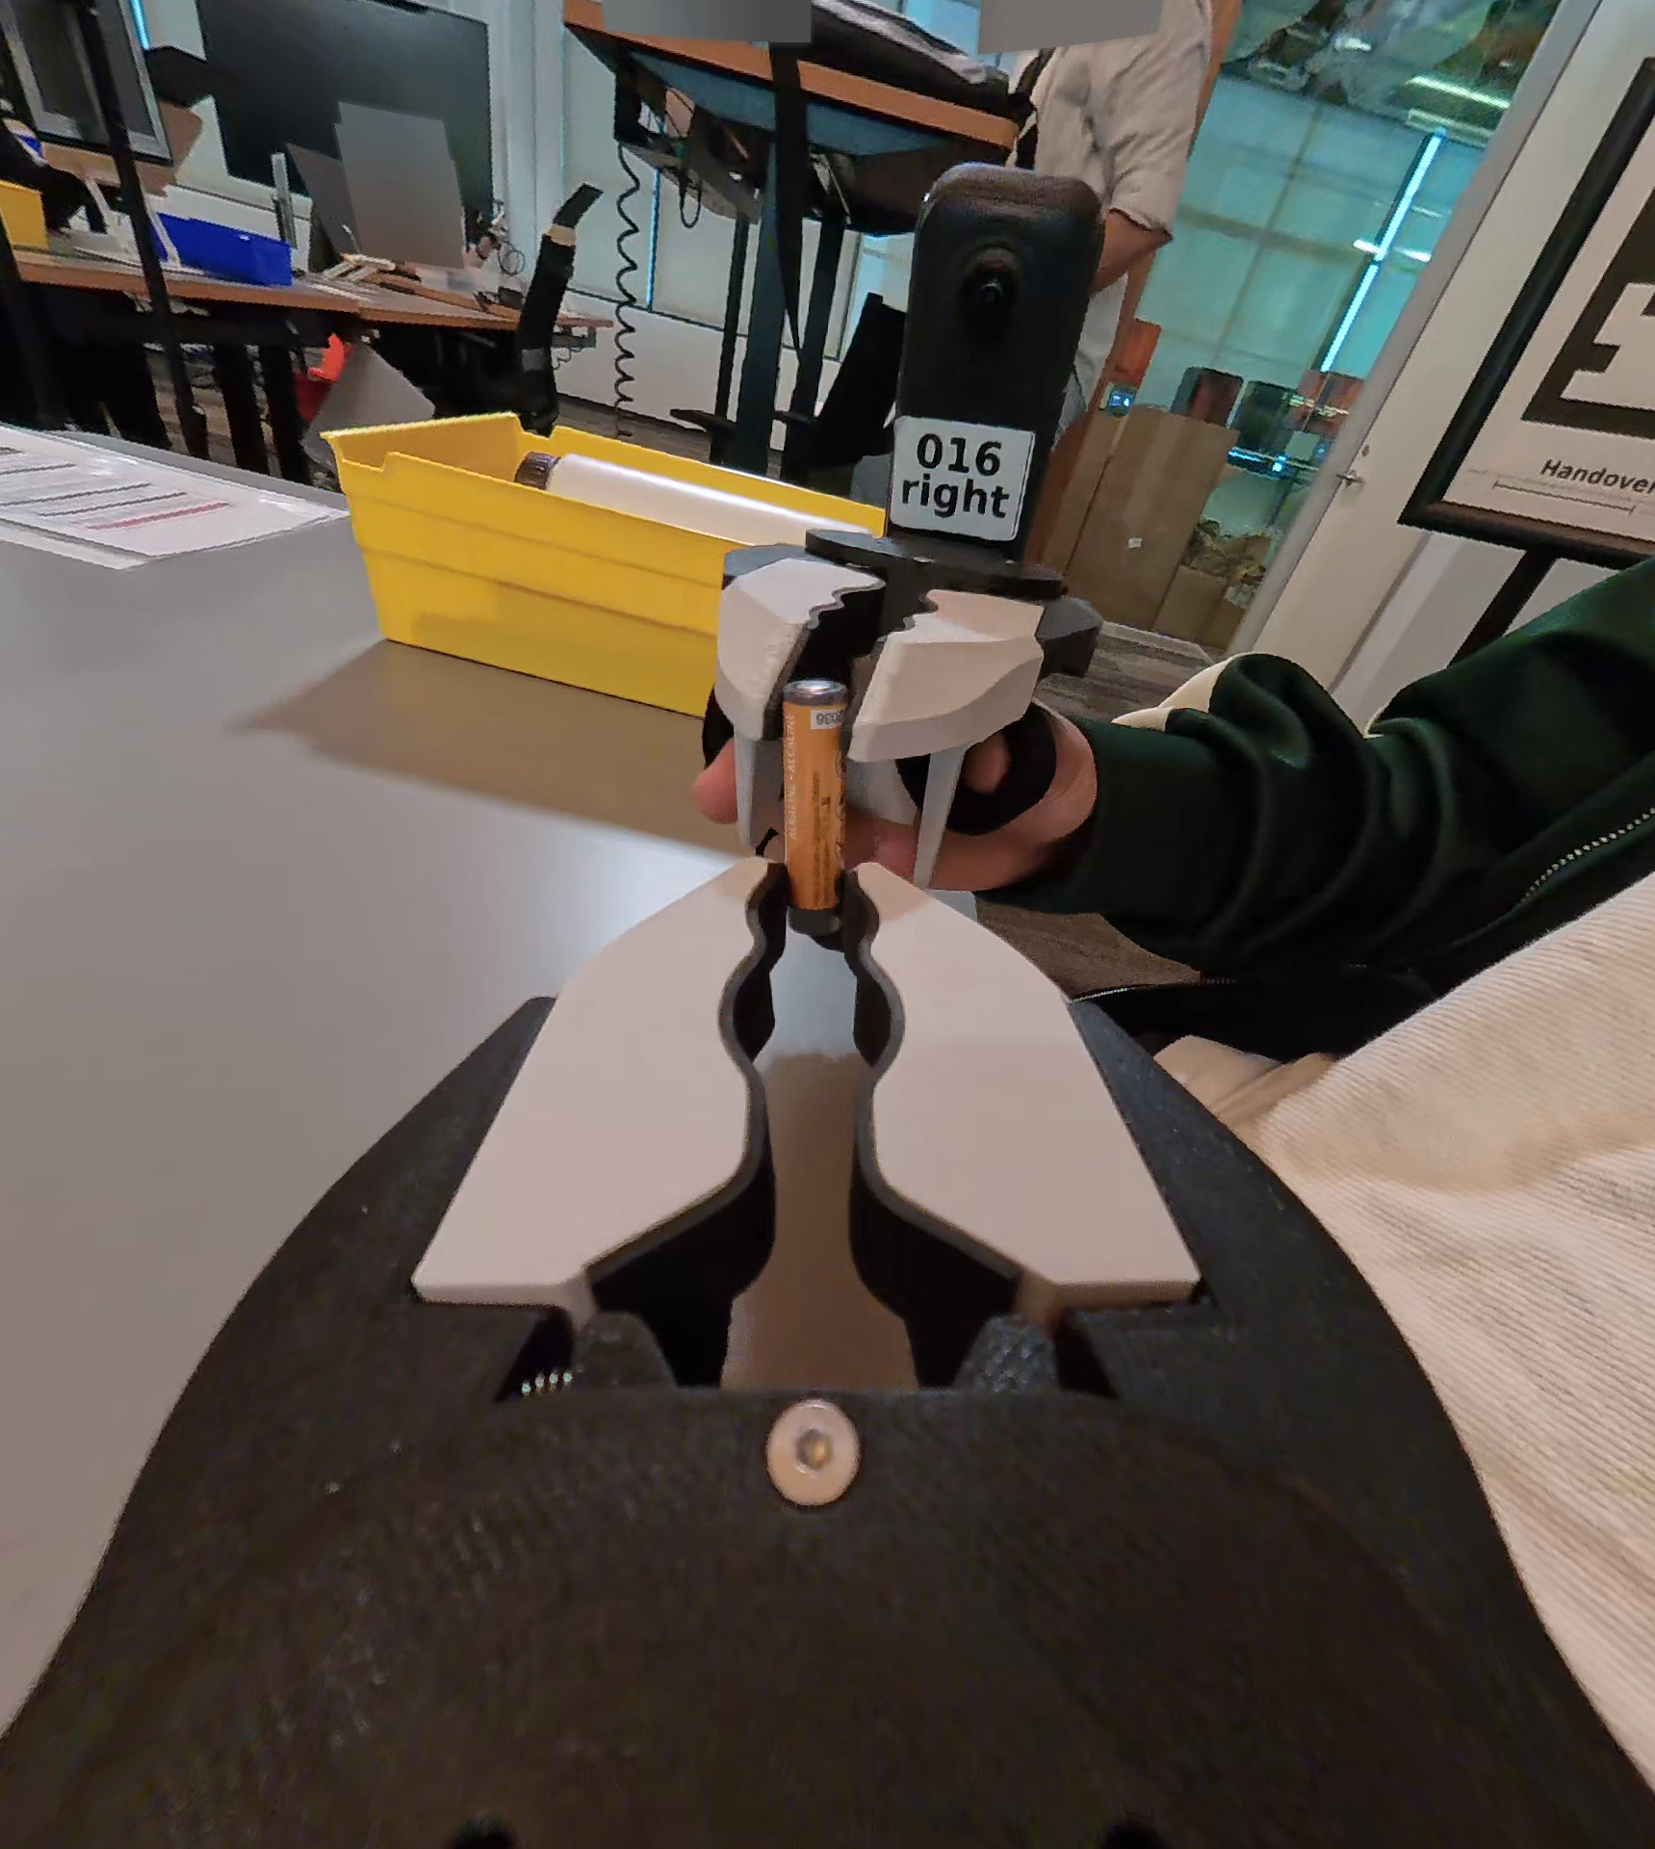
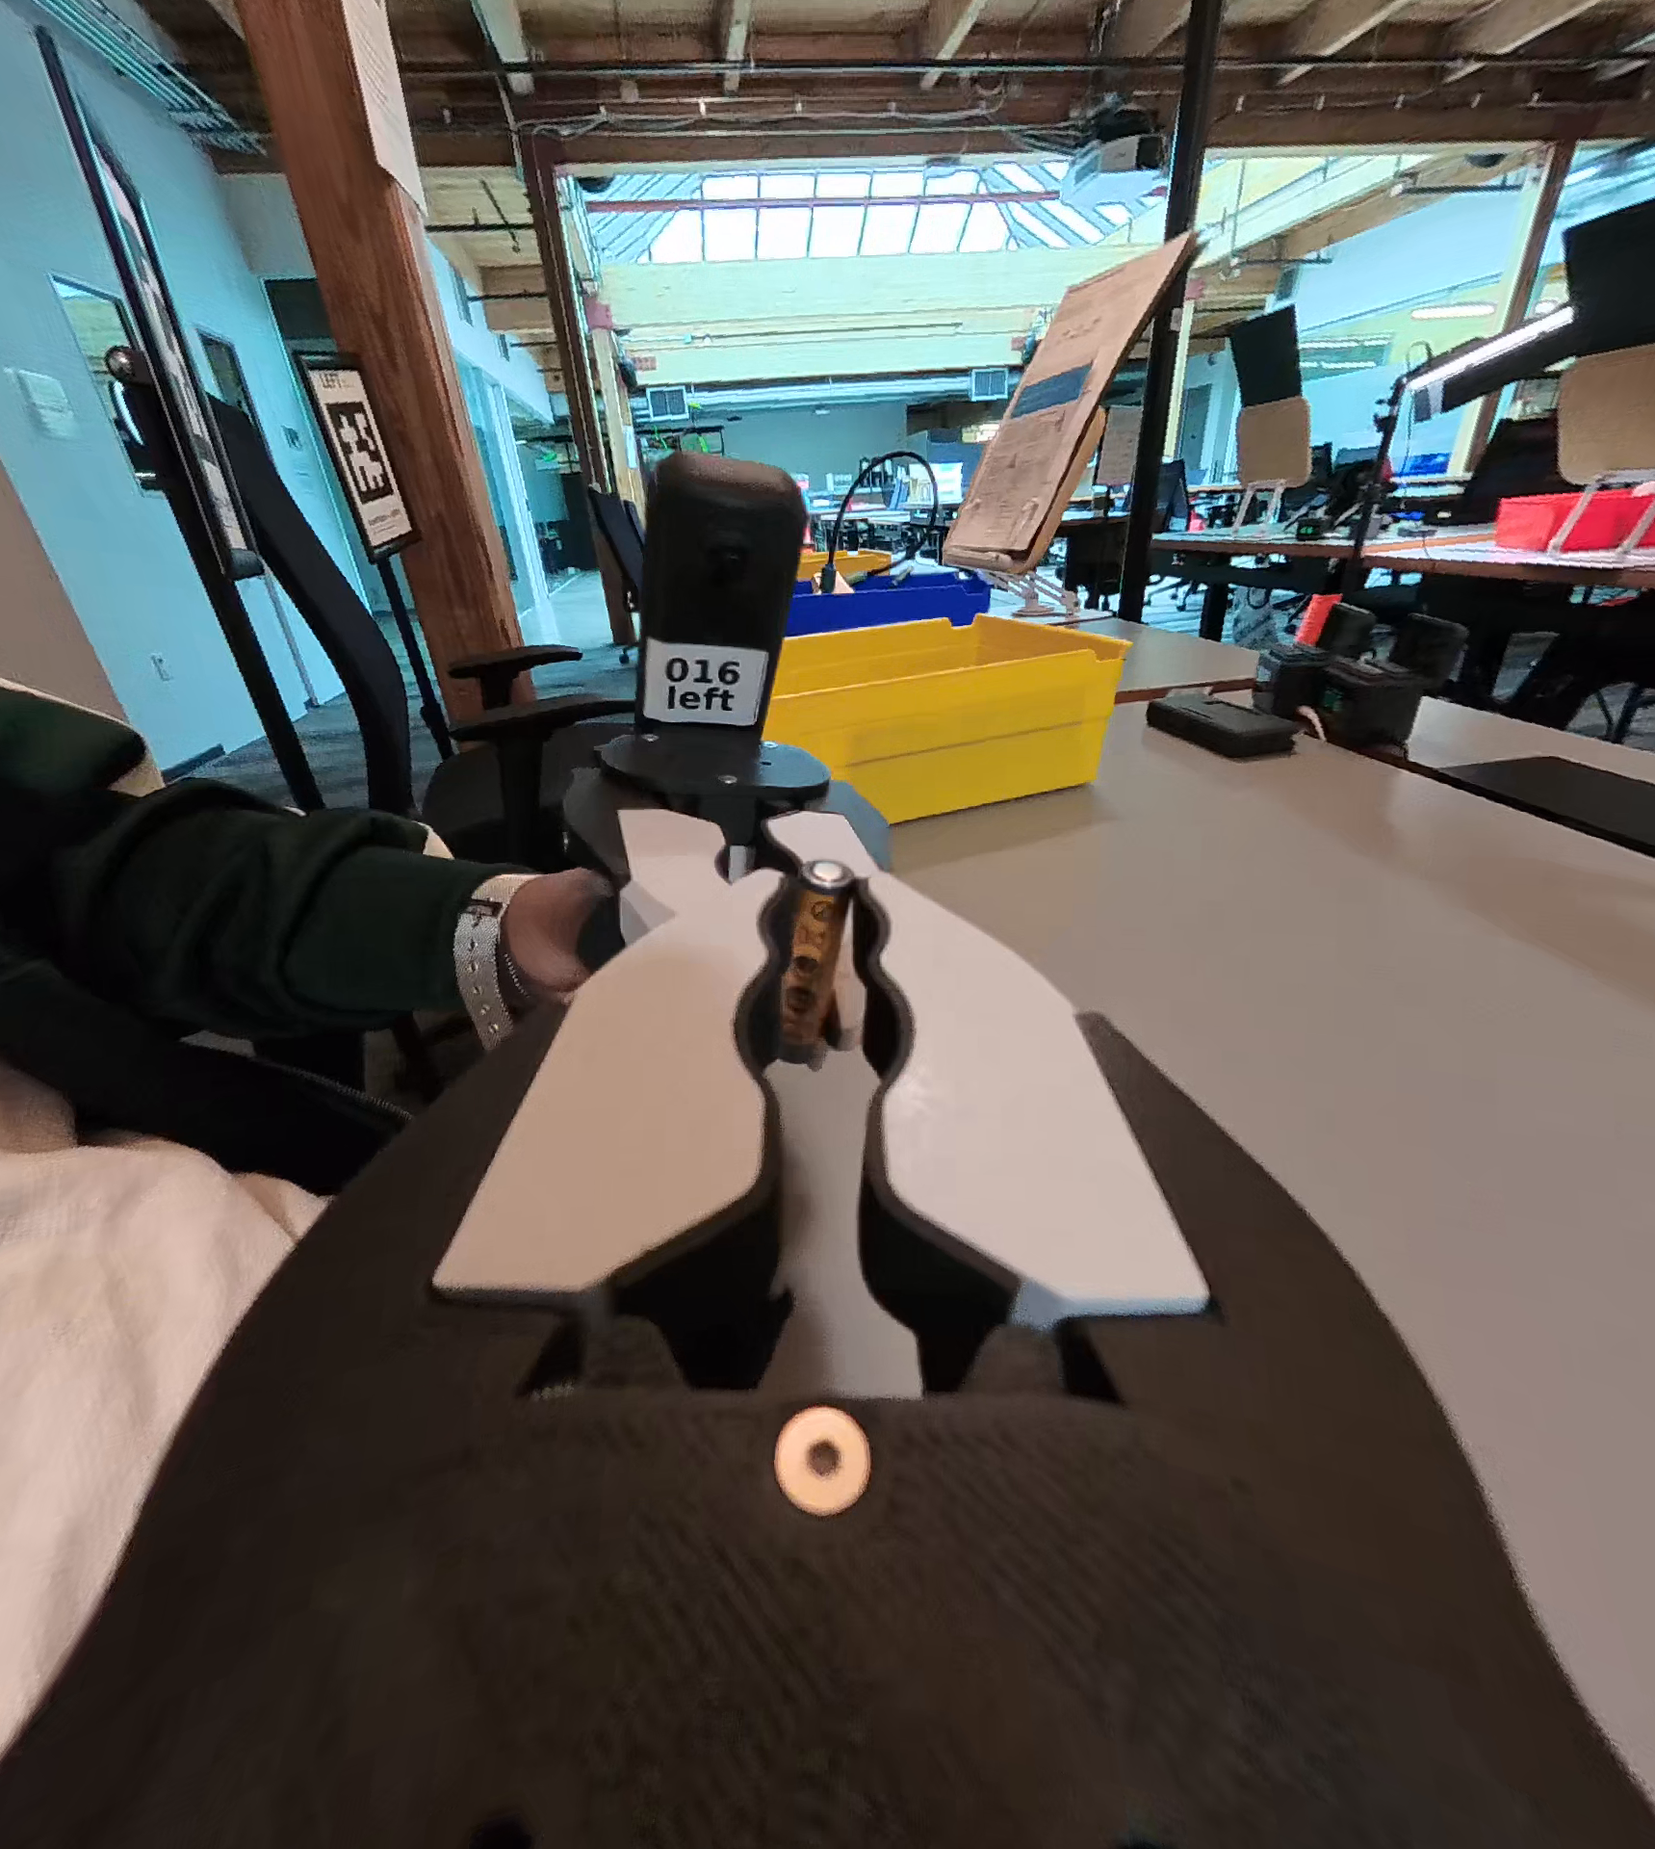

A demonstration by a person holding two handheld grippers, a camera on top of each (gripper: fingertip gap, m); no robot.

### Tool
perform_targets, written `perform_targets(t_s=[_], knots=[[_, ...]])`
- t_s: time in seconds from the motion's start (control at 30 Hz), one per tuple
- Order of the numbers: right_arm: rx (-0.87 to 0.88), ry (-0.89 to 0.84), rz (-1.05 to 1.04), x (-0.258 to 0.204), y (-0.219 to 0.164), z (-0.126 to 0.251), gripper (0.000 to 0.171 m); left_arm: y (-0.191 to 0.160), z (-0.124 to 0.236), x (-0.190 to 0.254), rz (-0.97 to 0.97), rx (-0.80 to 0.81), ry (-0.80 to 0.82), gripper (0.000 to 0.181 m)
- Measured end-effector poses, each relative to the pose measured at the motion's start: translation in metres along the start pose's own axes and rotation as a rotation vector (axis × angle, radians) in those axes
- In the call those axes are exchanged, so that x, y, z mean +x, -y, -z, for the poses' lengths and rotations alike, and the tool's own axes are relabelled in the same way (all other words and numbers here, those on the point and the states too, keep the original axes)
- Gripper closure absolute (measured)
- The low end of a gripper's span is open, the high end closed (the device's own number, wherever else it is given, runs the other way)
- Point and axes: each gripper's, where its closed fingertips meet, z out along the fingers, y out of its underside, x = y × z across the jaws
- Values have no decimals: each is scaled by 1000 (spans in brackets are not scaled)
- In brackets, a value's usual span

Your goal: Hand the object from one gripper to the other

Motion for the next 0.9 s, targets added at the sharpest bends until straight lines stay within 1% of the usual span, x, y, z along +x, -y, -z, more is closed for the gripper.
perform_targets(t_s=[0.1,0.23,0.3,0.33,0.4,0.47,0.5,0.57,0.6,0.67,0.73,0.77,0.83,0.9], knots=[[-4,-12,-18,0,3,0,161,4,1,-1,1,37,-4,172],[4,-73,-34,7,20,12,161,7,3,-7,25,65,21,152],[-34,-178,35,20,39,32,160,8,4,-9,51,75,30,145],[-51,-257,91,29,53,50,160,8,4,-10,71,75,31,141],[-89,-458,196,51,82,98,160,8,4,-12,86,76,43,136],[-159,-684,232,73,101,160,161,9,4,-14,94,81,61,131],[-207,-799,210,83,103,194,161,9,4,-15,100,86,65,128],[-279,-1004,136,98,95,260,161,9,5,-17,114,90,76,126],[-308,-1067,76,103,86,286,160,9,5,-18,117,91,82,126],[-372,-1125,-89,112,60,319,161,10,6,-19,105,95,96,127],[-447,-1121,-248,117,29,330,161,7,6,-19,97,81,108,127],[-488,-1118,-292,120,15,333,161,6,6,-19,97,72,110,128],[-565,-1136,-308,127,-3,335,161,4,5,-17,86,62,116,128],[-589,-1150,-264,134,-6,330,158,3,6,-17,71,50,126,128]])
